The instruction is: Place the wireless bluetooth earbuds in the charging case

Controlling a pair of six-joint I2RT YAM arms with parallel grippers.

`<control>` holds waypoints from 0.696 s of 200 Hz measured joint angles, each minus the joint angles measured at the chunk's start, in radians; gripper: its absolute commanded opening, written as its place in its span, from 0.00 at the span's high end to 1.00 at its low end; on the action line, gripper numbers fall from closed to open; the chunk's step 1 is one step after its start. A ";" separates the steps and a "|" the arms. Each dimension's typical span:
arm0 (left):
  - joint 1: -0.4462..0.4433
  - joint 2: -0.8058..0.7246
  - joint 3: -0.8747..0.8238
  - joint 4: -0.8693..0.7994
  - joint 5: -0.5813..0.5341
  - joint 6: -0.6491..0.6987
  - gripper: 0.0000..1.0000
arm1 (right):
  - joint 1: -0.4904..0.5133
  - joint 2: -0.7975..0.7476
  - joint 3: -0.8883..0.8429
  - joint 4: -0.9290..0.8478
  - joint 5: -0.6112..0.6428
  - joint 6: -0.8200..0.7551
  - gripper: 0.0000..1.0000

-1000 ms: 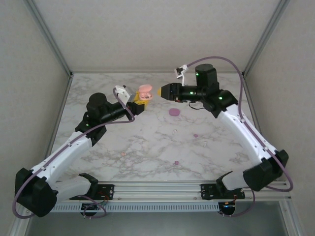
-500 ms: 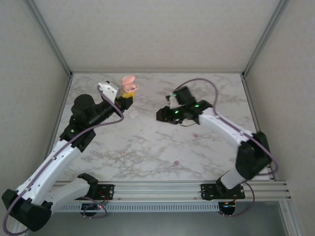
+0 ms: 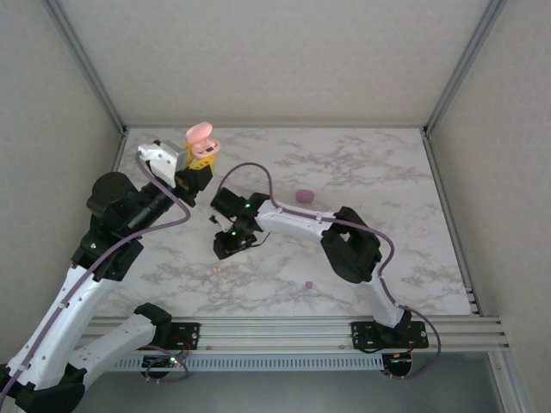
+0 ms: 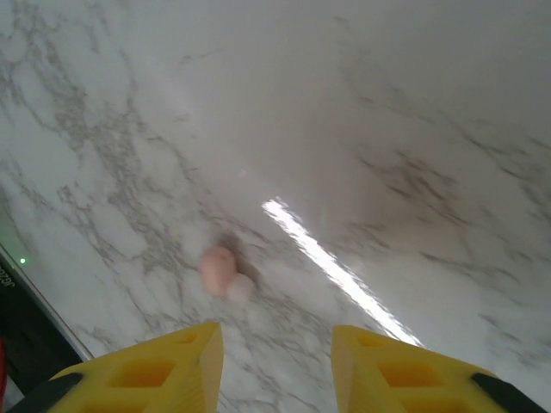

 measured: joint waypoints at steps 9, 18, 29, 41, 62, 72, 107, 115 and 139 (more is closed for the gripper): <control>0.000 0.000 0.000 -0.008 -0.003 0.000 0.89 | 0.016 0.031 0.049 -0.026 0.010 -0.016 0.61; 0.000 0.000 0.000 -0.015 -0.004 0.001 0.89 | 0.029 0.060 0.092 -0.048 0.018 -0.032 0.61; 0.000 0.000 0.000 -0.019 -0.004 0.001 0.89 | 0.044 0.093 0.138 -0.077 0.033 -0.056 0.61; 0.000 0.000 0.000 -0.023 -0.007 0.001 0.89 | 0.056 0.126 0.183 -0.111 0.045 -0.079 0.61; 0.000 0.000 0.000 -0.030 -0.010 0.001 0.89 | 0.072 0.171 0.241 -0.157 0.065 -0.111 0.61; 0.000 0.000 0.000 -0.030 -0.011 0.002 0.89 | 0.077 0.187 0.264 -0.179 0.071 -0.126 0.61; 0.000 0.001 0.000 -0.030 -0.010 0.005 0.89 | 0.089 0.228 0.320 -0.231 0.083 -0.157 0.61; 0.000 0.001 0.000 -0.030 -0.010 0.005 0.89 | 0.091 0.231 0.326 -0.239 0.083 -0.160 0.61; 0.000 0.005 0.000 -0.030 -0.010 0.005 0.89 | 0.095 0.245 0.358 -0.261 0.086 -0.164 0.61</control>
